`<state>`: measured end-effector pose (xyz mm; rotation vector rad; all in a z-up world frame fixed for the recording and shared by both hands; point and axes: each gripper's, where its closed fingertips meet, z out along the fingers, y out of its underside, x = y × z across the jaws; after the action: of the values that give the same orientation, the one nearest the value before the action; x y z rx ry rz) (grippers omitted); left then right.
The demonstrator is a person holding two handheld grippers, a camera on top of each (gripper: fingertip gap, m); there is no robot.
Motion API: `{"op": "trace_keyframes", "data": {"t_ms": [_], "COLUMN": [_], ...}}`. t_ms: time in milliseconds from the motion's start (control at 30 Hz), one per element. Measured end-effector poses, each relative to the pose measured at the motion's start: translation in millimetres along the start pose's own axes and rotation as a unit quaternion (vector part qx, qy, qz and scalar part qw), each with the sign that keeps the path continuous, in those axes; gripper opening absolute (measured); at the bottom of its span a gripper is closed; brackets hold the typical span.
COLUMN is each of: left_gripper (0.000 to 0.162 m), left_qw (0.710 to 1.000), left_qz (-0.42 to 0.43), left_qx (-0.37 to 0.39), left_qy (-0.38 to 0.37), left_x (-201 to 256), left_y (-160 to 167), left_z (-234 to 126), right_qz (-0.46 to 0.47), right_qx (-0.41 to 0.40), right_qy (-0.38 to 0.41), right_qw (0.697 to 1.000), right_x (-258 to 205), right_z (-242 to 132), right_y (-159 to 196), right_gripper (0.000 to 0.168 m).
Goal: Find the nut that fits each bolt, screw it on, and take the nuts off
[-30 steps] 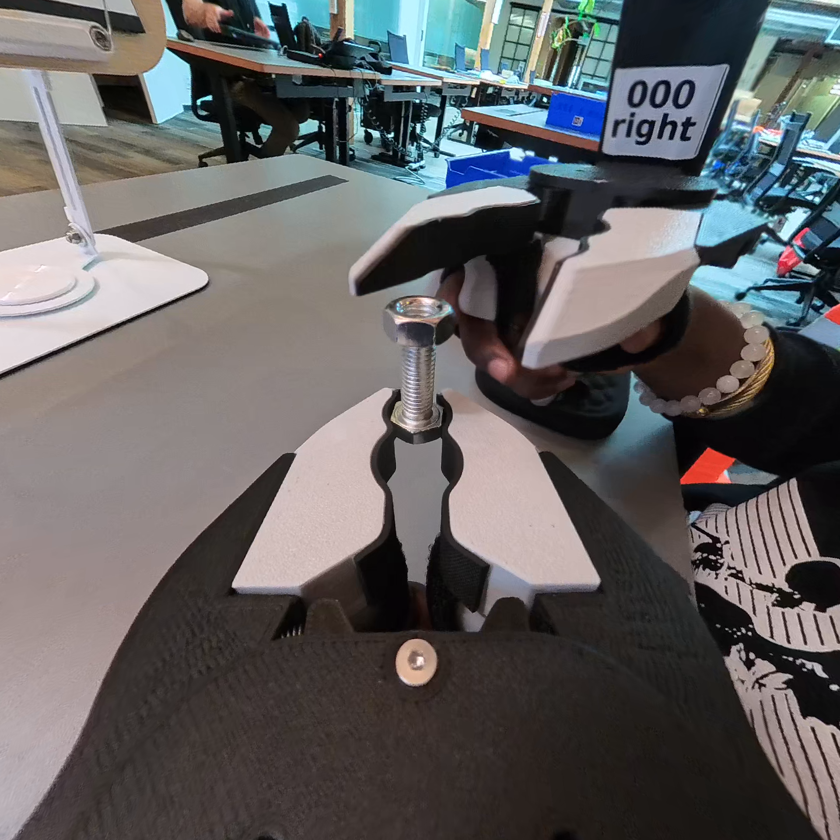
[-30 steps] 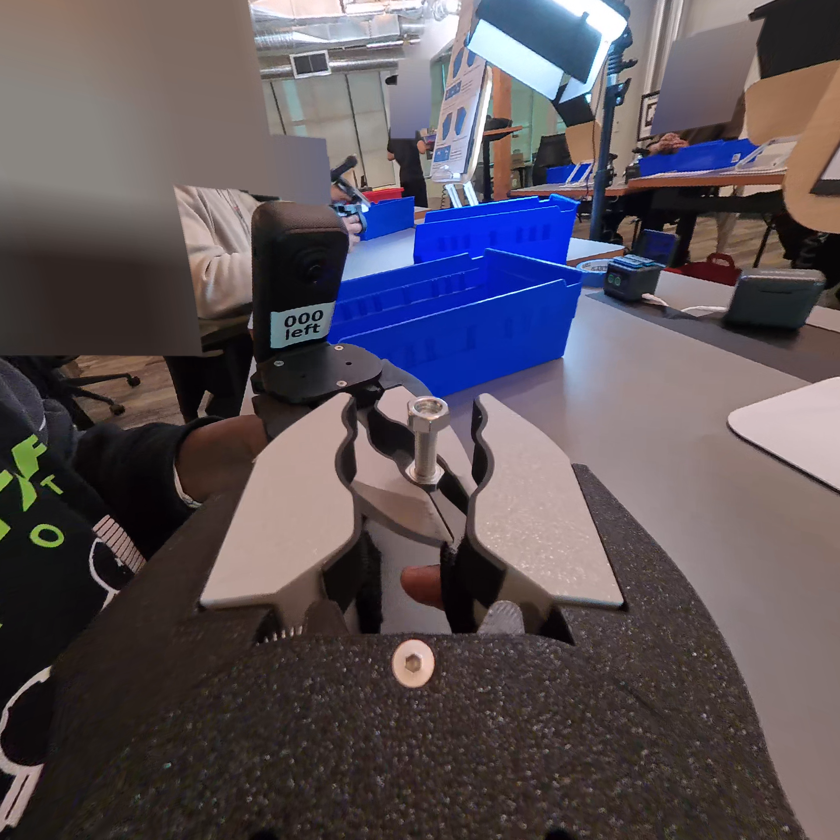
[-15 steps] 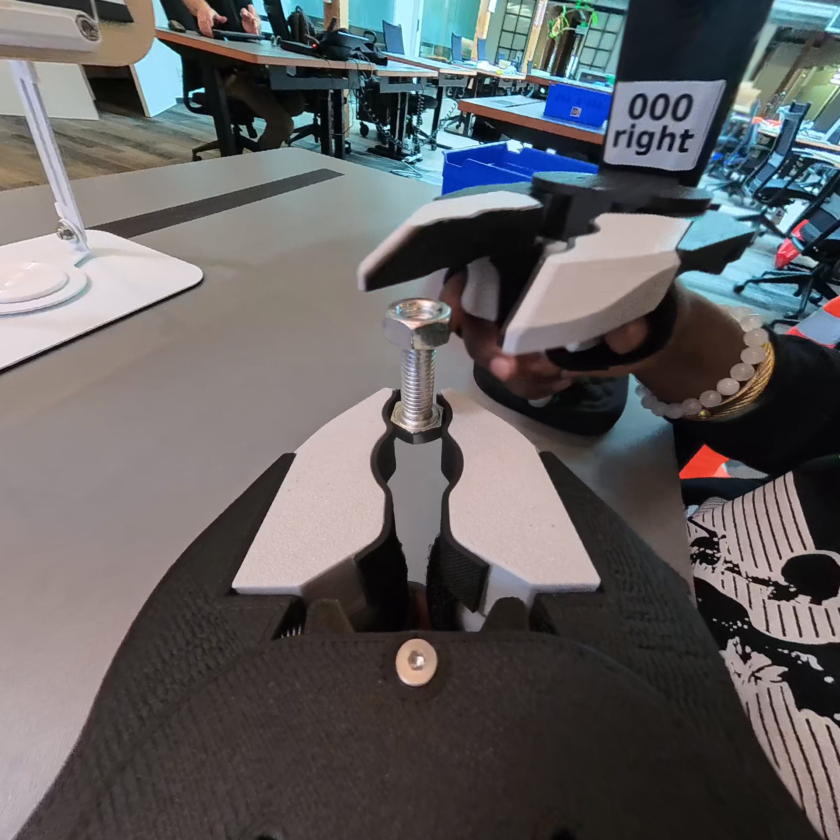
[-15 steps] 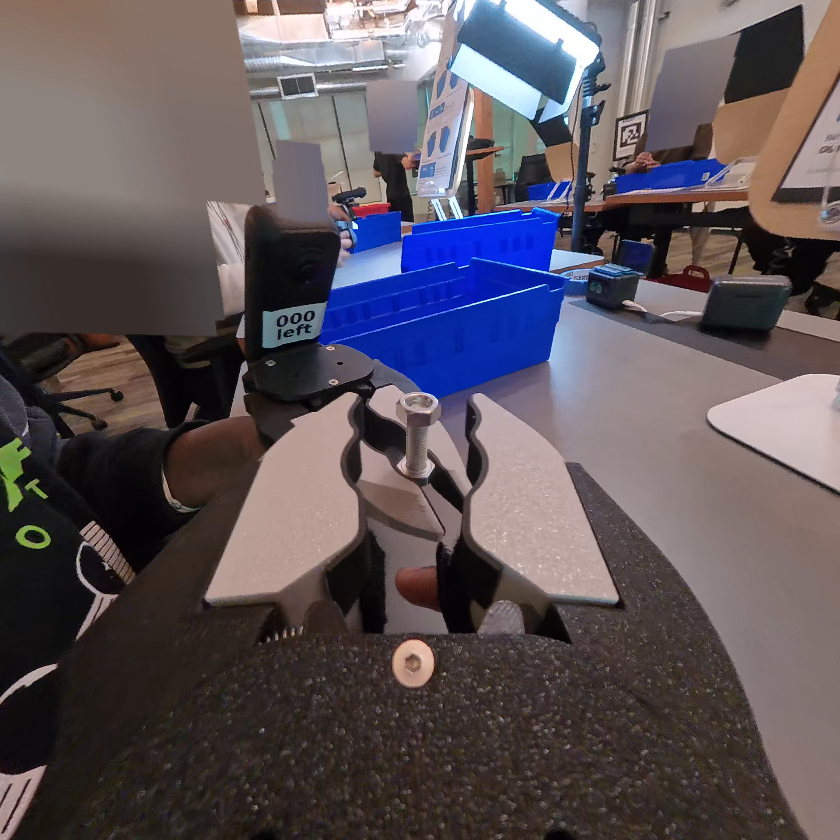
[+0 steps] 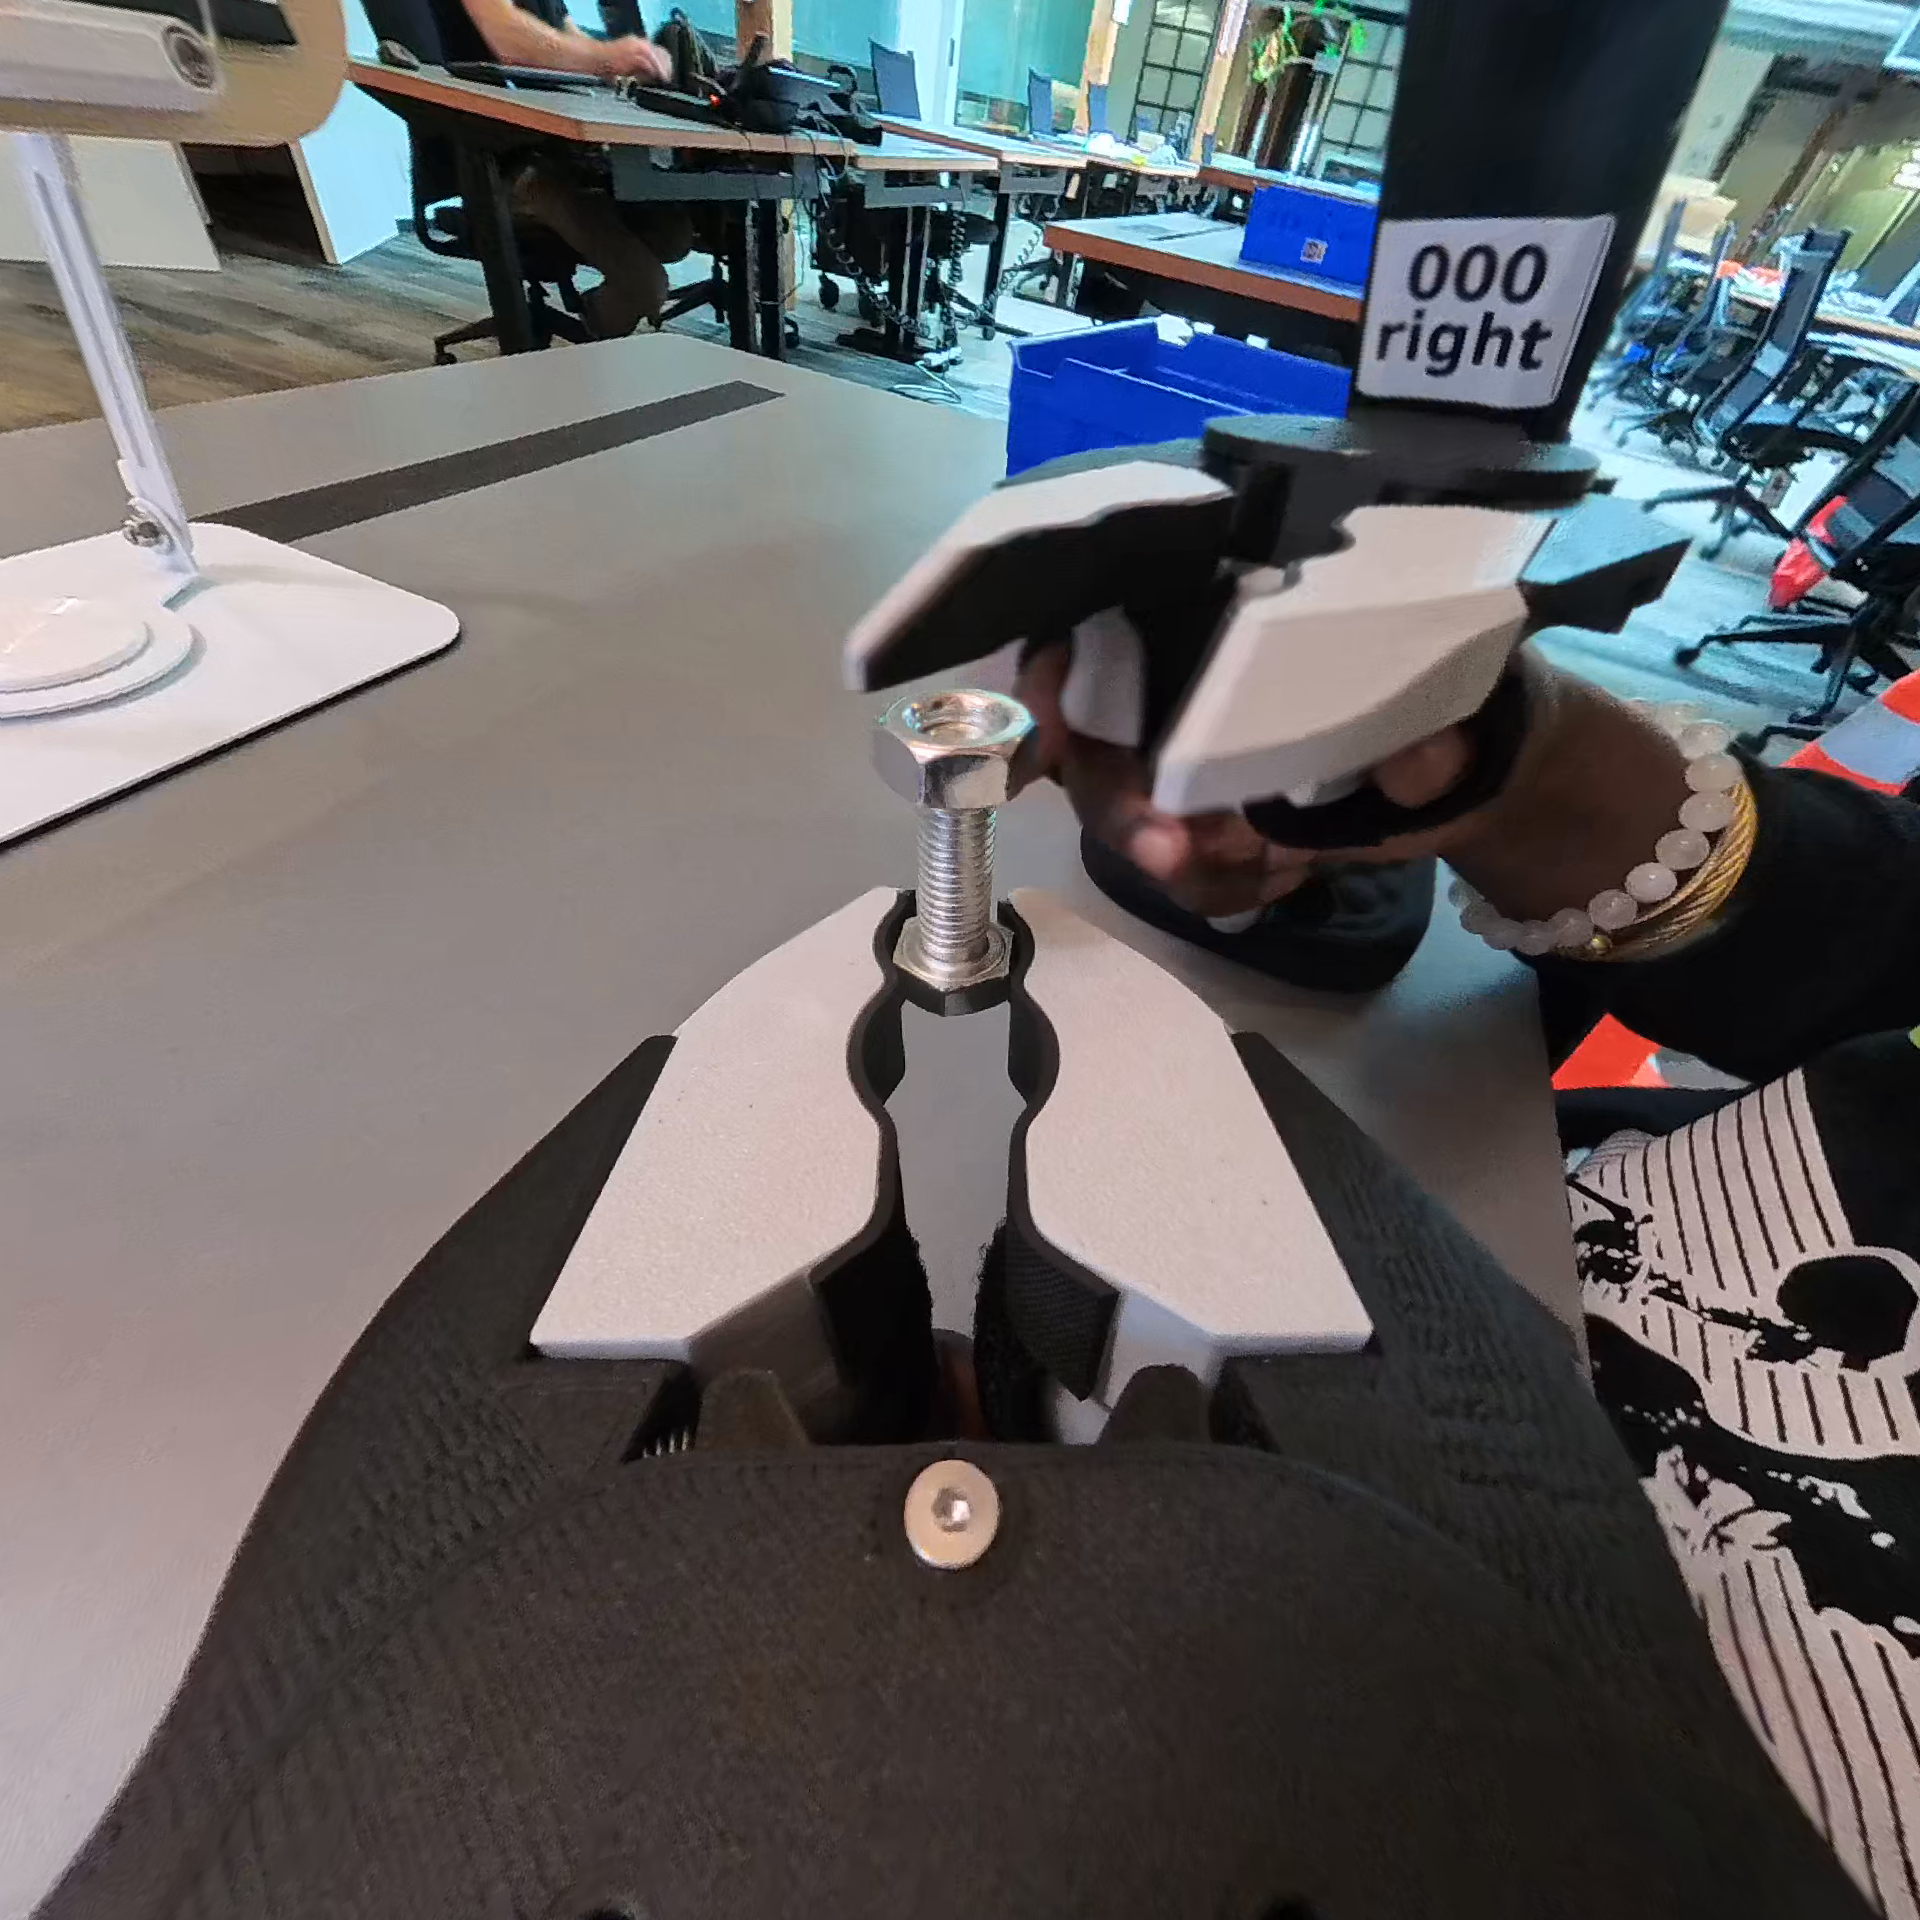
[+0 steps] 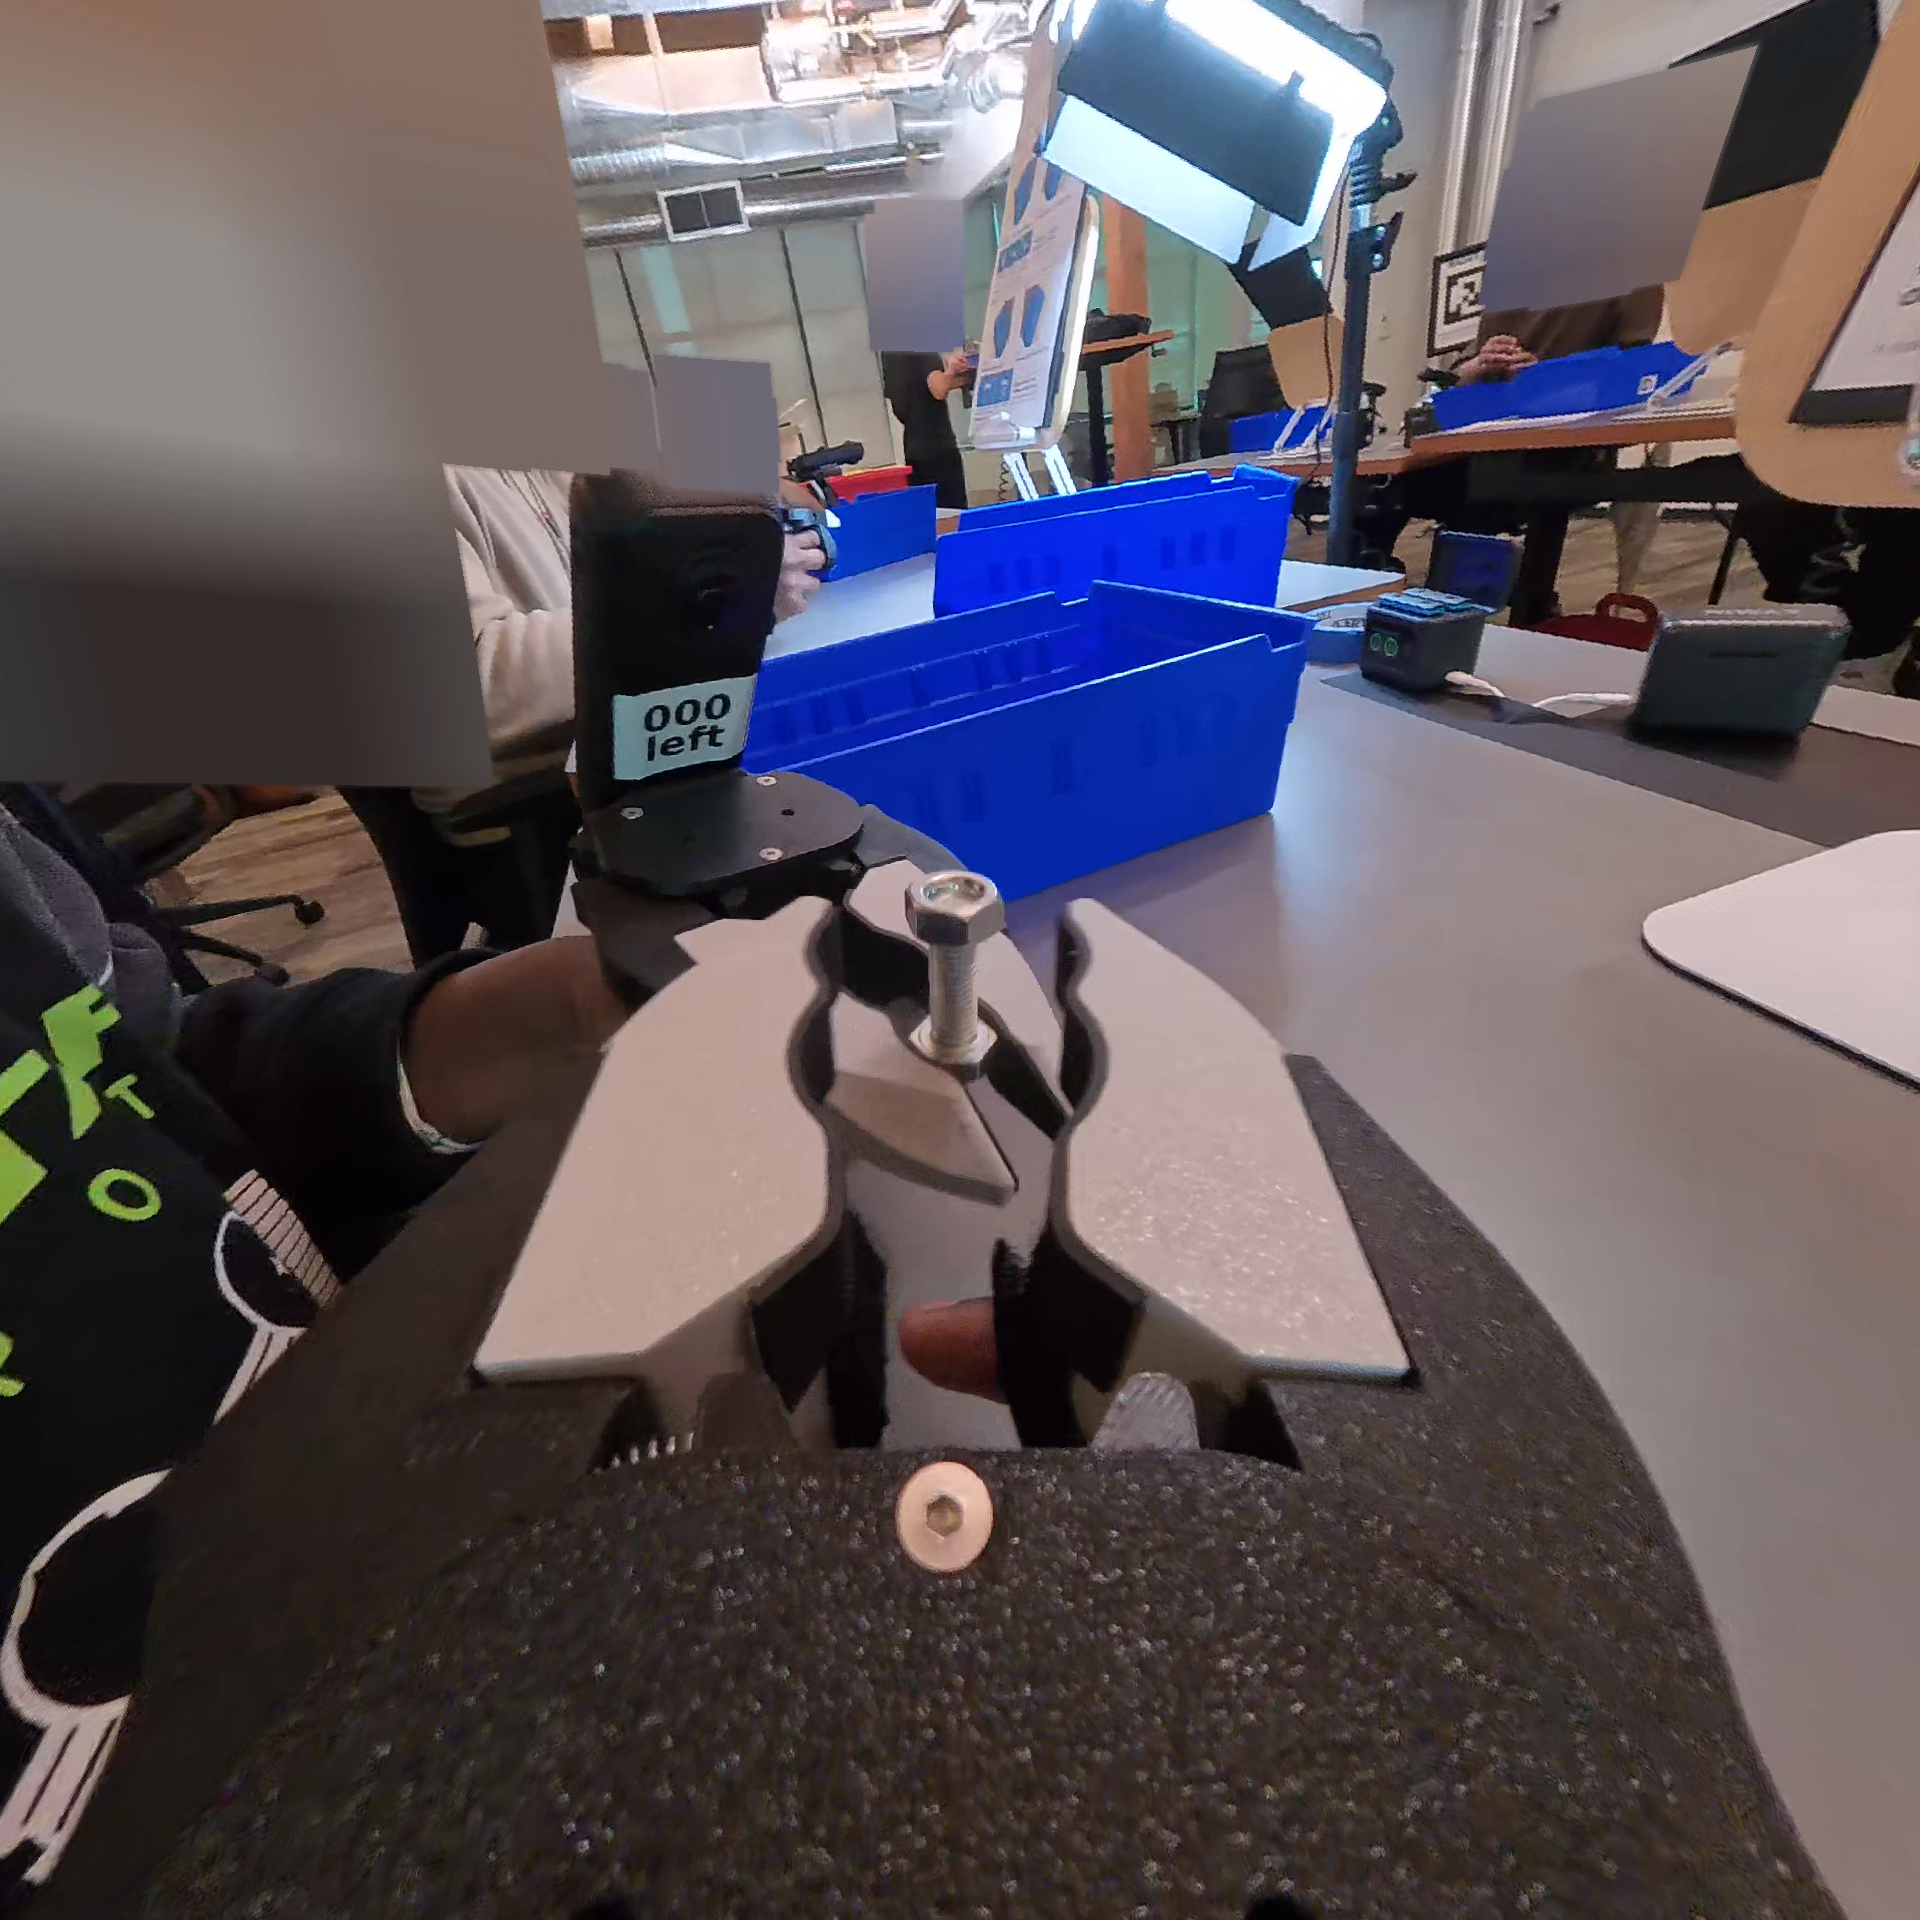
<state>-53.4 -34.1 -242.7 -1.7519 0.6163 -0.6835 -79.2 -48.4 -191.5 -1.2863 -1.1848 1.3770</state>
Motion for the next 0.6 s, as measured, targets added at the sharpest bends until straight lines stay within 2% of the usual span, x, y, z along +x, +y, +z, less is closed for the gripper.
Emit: {"op": "trace_keyframes", "data": {"t_ms": [67,133,267,333,400,467,600], "left_gripper": [0.015,0.015,0.015,0.015,0.015,0.015,0.015], "left_qw": [1.000,1.000,1.000,1.000,1.000,1.000,1.000], "left_qz": [0.006,0.009,0.001,-0.010,-0.013,-0.004,0.011], "left_qx": [-0.005,-0.009,-0.002,0.004,0.006,0.001,-0.010], "left_qy": [0.003,0.004,-0.002,-0.005,-0.002,0.001,0.007], "left_x": [1.8,2.4,-0.4,-3.1,-2.6,-0.5,3.7], "left_y": [1.3,2.3,0.6,-0.8,-1.2,-0.1,2.8], "left_z": [1.0,1.6,0.3,-1.1,-1.3,-0.3,1.8], "right_qz": [-0.004,-0.012,-0.017,-0.014,-0.016,-0.032,-0.035], "right_qx": [-0.010,-0.016,-0.016,-0.004,0.011,0.018,0.011], "right_qy": [-0.010,-0.020,-0.010,-0.018,-0.015,0.003,-0.009], "right_qw": [1.000,1.000,1.000,1.000,1.000,0.999,0.999], "right_x": [-3.2,-7.4,-7.0,-9.2,-8.1,-1.8,-3.7], "right_z": [7.9,11.1,0.0,-9.8,-14.3,-11.3,7.8], "right_y": [3.6,5.1,3.3,-1.0,-5.4,-6.3,-0.9], "right_gripper": [0.051,0.052,0.033,0.016,0.015,0.019,0.044]}}
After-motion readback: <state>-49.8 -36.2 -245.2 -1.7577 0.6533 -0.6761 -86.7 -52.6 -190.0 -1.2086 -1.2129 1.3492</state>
